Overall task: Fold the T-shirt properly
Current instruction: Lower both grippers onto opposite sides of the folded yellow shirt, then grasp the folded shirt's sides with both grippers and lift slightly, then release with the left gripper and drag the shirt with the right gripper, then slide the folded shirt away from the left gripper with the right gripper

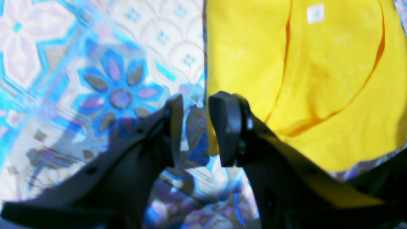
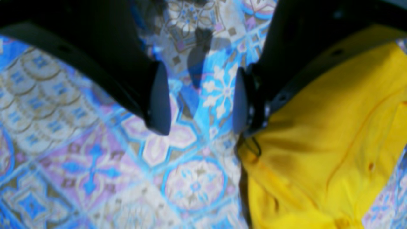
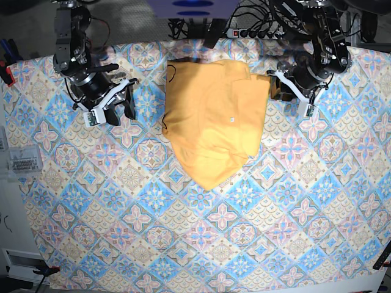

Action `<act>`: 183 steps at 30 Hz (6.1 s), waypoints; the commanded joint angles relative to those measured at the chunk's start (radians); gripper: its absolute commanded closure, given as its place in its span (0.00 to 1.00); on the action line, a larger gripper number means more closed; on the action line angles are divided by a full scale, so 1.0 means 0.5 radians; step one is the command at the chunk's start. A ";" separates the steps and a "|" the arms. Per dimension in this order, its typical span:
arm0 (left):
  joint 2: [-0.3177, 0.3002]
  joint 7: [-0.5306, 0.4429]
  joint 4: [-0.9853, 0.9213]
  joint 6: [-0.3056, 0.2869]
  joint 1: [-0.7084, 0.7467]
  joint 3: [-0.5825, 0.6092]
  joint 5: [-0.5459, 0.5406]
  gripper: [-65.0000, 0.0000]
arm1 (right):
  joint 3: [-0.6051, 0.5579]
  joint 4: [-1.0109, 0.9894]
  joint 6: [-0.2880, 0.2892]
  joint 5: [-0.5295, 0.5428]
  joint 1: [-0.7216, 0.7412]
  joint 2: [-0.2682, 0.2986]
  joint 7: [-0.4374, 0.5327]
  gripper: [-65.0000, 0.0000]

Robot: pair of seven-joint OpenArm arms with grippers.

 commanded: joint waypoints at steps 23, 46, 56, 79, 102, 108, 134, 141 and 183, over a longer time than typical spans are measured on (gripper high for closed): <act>0.174 -0.023 -0.093 -0.006 0.157 0.179 0.002 0.86 | -0.599 -0.661 0.013 -0.338 0.897 -0.167 -0.134 0.99; 0.193 -0.094 -0.544 0.006 -0.324 0.164 0.147 0.86 | -0.860 -0.771 0.013 -0.338 0.713 -0.026 -0.119 1.00; 0.177 -0.094 -0.553 0.098 -0.561 0.164 0.236 0.86 | -0.519 -0.455 0.016 -0.338 0.418 0.011 -0.134 1.00; 0.177 -0.250 -0.249 0.144 -0.447 0.164 0.312 0.87 | -0.535 -0.170 0.016 -0.338 0.341 0.073 -0.134 1.00; 0.233 -0.269 -0.676 0.147 -0.588 0.164 0.331 0.87 | -0.900 -0.606 0.016 -0.338 0.605 0.005 -0.115 1.00; 0.208 -0.462 -0.909 0.150 -0.745 0.173 0.389 0.86 | -0.897 -0.418 0.016 -0.338 0.486 0.014 -0.115 1.00; 0.229 -0.401 -0.175 0.144 -0.288 0.161 0.487 0.87 | -0.707 0.125 0.013 -0.335 0.341 0.008 -0.131 1.00; 0.266 -0.401 0.018 0.144 -0.054 0.161 0.413 0.87 | -1.010 0.051 0.013 -0.335 0.525 0.002 -0.134 1.00; 0.269 -0.398 0.181 0.138 0.203 0.161 0.334 0.87 | -0.964 -1.753 0.013 -0.335 1.336 -0.161 0.323 1.00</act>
